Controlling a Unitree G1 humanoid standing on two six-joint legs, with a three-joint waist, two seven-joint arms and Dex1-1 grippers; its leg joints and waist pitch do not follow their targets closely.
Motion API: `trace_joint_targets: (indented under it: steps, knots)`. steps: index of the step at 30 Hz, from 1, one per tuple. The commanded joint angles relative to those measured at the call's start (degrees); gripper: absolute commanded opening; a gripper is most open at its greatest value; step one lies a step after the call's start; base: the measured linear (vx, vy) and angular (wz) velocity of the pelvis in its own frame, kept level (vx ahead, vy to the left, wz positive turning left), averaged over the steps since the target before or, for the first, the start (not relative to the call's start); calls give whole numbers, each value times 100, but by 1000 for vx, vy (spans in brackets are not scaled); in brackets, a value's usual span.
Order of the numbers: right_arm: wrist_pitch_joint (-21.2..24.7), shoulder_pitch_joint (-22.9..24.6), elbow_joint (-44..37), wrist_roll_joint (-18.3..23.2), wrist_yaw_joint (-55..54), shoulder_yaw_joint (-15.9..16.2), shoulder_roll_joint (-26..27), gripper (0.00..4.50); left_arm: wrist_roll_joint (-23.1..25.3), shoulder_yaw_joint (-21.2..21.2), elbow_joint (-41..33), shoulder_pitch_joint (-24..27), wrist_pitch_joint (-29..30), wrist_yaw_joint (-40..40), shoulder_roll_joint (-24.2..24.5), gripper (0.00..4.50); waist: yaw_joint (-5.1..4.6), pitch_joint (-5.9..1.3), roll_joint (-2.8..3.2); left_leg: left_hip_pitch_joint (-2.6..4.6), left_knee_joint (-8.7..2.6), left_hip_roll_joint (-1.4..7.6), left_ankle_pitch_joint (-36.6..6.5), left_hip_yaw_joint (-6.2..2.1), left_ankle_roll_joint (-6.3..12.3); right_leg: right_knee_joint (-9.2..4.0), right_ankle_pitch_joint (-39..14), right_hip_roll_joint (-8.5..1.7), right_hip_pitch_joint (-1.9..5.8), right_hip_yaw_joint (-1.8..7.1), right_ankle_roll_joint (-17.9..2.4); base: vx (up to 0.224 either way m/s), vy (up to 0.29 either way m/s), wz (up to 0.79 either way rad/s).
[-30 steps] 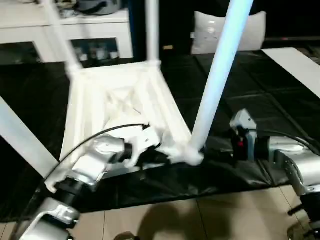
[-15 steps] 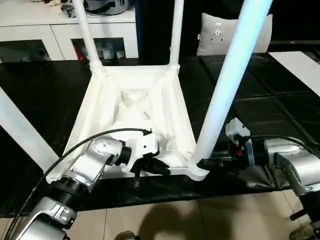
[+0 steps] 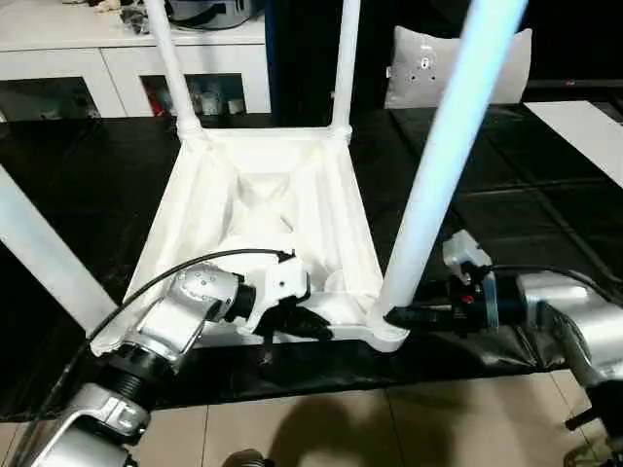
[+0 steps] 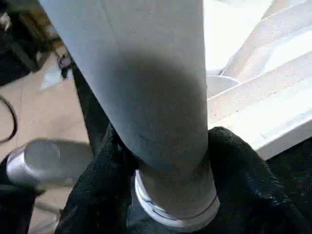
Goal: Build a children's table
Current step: Rotate leg to tighten
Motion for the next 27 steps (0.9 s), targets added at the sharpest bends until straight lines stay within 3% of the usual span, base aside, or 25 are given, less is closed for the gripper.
trace_joint_targets:
  steps: [1, 2, 4, 5, 6, 7, 8, 10, 12, 14, 17, 19, 22, 24, 27]
  knots:
    - [146, 40, -246, 145, -466, 30, 319, 200, -241, 182, -323, -153, 215, 552, -380, 0, -50, -403, -91, 110, -409, 214, -1369, -48, 217, -488, -2403, -342, 295, 249, -806, 0, 0, 0]
    - [146, 40, -246, 145, -466, 30, 319, 200, -241, 182, -323, -153, 215, 552, -380, 0, -63, -394, -95, 106, -411, 209, -1390, -52, 192, -492, -2456, -342, 292, 246, -789, 0, 0, 0]
    - [32, -119, 170, -304, -1657, -117, 827, 199, -138, 302, -231, -236, 422, 1237, -721, 0, -132, -391, -98, 79, -416, 172, -1430, -66, 96, -521, -2692, -340, 302, 212, -661, 0, 0, 0]
    - [80, -179, 281, -430, -2113, -190, 1023, 199, -139, 399, -194, -290, 524, 1523, -883, 0, -217, -390, -99, 39, -426, 153, -1459, -82, 44, -525, -2788, -331, 328, 181, -586, 0, 0, 0]
    - [173, -217, 325, -504, -2470, -266, 1192, 198, -137, 495, -173, -336, 615, 1760, -1021, 0, -252, -395, -100, 50, -420, 142, -1474, -81, 22, -545, -2859, -327, 325, 168, -538, 0, 0, 0]
    - [210, -226, 330, -525, -2575, -287, 1243, 197, -132, 526, -164, -352, 645, 1846, -1065, 0, -317, -402, -104, 69, -407, 127, -1503, -79, 39, -580, -2911, -329, 315, 166, -499, 0, 0, 0]
    - [290, -255, 338, -629, -2964, -345, 1418, 197, -78, 637, -126, -409, 756, 2188, -1222, 0, -365, -409, -97, 44, -410, 128, -1450, -87, 72, -563, -2812, -322, 333, 172, -505, 0, 0, 0]
    - [261, -289, 380, -731, -3339, -397, 1569, 195, 18, 702, -79, -453, 826, 2517, -1332, 0, -422, -407, -95, 66, -394, 120, -1436, -65, 126, -588, -2720, -297, 290, 178, -528, 0, 0, 0]
    - [112, -405, 590, -906, -4124, -564, 1902, 195, 181, 820, 78, -534, 910, 3136, -1529, 0, -445, -425, -87, 44, -378, 98, -1284, -56, 178, -566, -2559, -297, 304, 189, -569, 0, 0, 0]
    - [28, -420, 626, -881, -4192, -617, 1993, 261, 181, 832, 101, -542, 911, 3205, -1561, 0, -453, -447, -87, 22, -375, 106, -1167, -65, 206, -533, -2365, -296, 329, 185, -599, 0, 0, 0]
    - [-49, -362, 523, -733, -4048, -670, 2156, 282, 229, 739, 1, -505, 889, 3140, -1505, 0, -435, -465, -69, 17, -375, 137, -916, -55, 386, -455, -1665, -289, 344, 215, -837, 0, 0, 0]
    - [-67, -328, 475, -738, -3978, -631, 2120, 305, 245, 700, -55, -467, 851, 3057, -1442, 0, -428, -459, -65, 34, -378, 152, -895, -48, 410, -434, -1465, -282, 341, 221, -959, 0, 0, 0]
    - [-126, -298, 429, -680, -3860, -647, 2045, 315, 234, 642, -64, -432, 729, 2959, -1366, 0, -428, -443, -54, 39, -382, 151, -1011, -41, 401, -445, -1527, -296, 353, 227, -1000, 0, 0, 0]
    - [-192, -239, 345, -592, -3397, -582, 1753, 346, 209, 535, -63, -376, 582, 2725, -1217, 0, -416, -432, -56, 58, -391, 157, -1136, -41, 370, -471, -1700, -297, 350, 226, -952, 0, 0, 0]
    - [-271, -153, 264, -604, -2799, -436, 1375, 356, 230, 458, 14, -343, 307, 2498, -1064, 0, -389, -410, -56, 63, -402, 157, -1367, -47, 327, -512, -2074, -302, 350, 224, -804, 0, 0, 0]
